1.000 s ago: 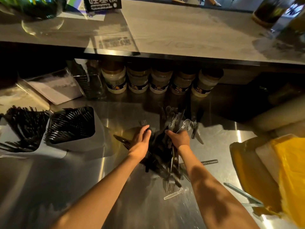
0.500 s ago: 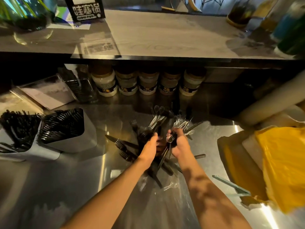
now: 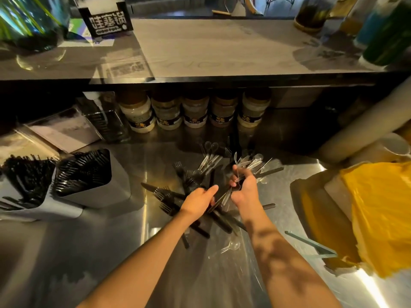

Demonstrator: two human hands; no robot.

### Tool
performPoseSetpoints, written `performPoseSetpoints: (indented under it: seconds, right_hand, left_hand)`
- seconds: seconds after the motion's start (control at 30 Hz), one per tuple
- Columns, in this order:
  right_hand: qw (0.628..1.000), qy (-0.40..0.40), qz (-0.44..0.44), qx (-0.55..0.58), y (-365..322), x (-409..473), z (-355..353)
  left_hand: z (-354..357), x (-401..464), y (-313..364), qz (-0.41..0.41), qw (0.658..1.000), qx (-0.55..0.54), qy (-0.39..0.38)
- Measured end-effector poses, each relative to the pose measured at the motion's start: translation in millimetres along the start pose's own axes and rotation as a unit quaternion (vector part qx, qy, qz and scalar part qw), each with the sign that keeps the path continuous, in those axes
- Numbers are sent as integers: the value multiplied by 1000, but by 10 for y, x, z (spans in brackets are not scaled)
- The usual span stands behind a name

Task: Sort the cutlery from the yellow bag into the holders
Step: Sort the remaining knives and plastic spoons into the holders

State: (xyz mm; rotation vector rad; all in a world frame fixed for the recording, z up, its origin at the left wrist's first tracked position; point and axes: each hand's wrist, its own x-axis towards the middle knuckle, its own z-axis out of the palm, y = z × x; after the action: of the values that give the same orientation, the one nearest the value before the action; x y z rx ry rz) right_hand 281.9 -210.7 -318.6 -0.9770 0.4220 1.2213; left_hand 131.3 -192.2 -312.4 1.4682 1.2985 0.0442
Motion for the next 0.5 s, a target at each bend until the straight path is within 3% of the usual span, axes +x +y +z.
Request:
performPoseSetpoints:
  seconds: [0.1, 0.2, 0.37, 0.5]
  right_hand:
    - [1000, 4, -6, 5, -85, -39, 26]
    - [999, -6, 2, -35, -39, -18, -22]
    - [990, -38, 62, -121, 225, -43, -47]
    - [979, -65, 88, -172, 344, -123, -34]
  left_hand:
    - [-218, 66, -22, -9, 1000, 11, 19]
    - [-399, 131, -25, -43, 990, -118, 57]
    - [-593, 161, 199, -42, 936, -329, 120]
    - [-723, 211, 282, 6, 905, -388, 173]
